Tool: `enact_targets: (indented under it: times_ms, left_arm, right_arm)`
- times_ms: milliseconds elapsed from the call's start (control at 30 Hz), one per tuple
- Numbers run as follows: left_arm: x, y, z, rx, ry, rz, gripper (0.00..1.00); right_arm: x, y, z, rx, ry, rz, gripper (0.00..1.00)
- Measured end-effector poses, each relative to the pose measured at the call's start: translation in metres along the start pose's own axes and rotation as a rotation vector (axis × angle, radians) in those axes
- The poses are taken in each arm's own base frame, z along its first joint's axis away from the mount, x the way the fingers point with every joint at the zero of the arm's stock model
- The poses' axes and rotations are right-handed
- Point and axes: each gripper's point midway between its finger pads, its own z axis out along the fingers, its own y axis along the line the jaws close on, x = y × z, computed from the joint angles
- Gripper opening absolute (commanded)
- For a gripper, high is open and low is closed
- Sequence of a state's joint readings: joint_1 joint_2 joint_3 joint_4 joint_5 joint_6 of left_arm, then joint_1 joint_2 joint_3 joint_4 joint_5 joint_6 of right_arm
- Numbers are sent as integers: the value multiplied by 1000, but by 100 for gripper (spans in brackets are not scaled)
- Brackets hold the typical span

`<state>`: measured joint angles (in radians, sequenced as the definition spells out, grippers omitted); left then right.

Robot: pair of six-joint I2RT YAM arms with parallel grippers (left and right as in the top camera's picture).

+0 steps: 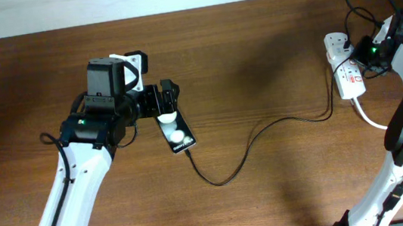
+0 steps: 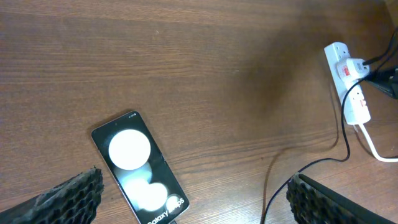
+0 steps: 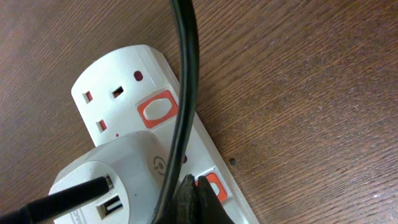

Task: Plug charger to phone and switch on socket

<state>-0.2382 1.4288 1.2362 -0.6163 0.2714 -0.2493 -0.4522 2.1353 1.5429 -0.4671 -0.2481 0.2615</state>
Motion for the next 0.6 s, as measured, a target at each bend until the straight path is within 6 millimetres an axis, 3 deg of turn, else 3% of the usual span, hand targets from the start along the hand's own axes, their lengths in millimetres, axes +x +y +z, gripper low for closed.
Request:
enact_targets:
  times_ms: [200, 600]
  left_arm:
    - [0, 0, 0, 0, 0, 0, 99]
    - [-2, 0, 0, 2, -7, 2, 99]
  right_arm:
    - [3, -2, 12, 16, 3, -6, 4]
    - [9, 0, 9, 55, 47, -2, 4]
